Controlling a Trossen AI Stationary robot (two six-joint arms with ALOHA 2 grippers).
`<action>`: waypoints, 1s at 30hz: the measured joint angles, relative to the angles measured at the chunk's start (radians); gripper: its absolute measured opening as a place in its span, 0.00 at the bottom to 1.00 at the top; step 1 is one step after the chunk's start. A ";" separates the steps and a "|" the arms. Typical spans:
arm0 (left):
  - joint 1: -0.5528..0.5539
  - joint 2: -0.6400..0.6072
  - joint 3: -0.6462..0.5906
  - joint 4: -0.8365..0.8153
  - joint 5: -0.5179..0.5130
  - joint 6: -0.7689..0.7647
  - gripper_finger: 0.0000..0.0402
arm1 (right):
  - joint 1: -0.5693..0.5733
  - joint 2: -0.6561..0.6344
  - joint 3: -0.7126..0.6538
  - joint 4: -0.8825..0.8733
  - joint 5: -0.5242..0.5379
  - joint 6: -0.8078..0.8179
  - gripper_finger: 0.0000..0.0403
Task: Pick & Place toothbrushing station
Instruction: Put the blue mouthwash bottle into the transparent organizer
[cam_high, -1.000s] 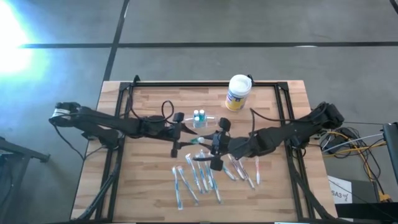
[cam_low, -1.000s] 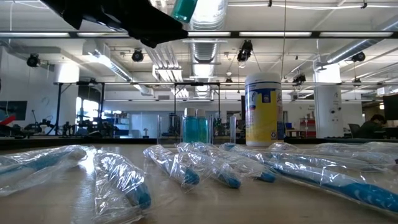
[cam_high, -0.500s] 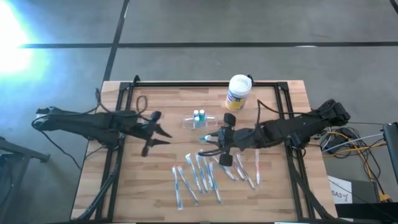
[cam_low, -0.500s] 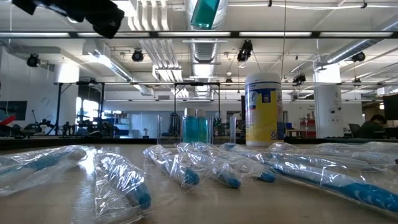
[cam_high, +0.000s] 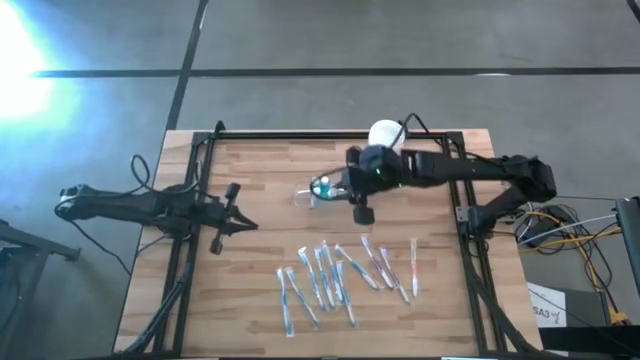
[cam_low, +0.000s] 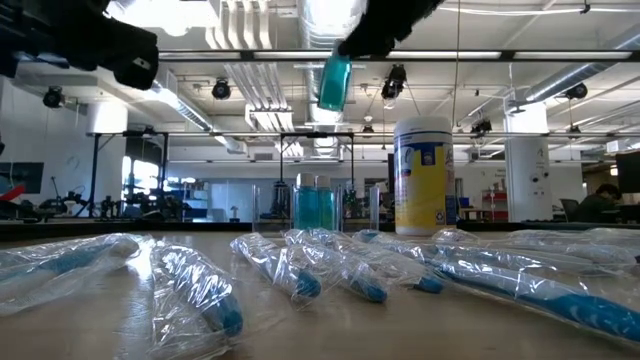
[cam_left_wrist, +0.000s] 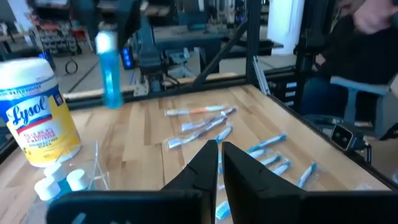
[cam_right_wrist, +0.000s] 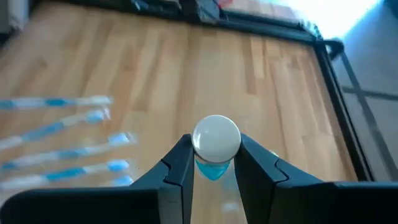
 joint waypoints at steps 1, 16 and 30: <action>0.000 -0.009 -0.013 0.014 0.000 -0.001 0.07 | -0.022 0.007 -0.001 -0.003 -0.011 -0.014 0.20; 0.000 -0.032 -0.039 0.018 0.000 0.028 0.03 | -0.178 0.192 0.050 -0.005 -0.162 -0.165 0.20; 0.001 -0.032 -0.039 0.018 0.000 0.035 0.03 | -0.210 0.313 0.081 -0.041 -0.188 -0.236 0.20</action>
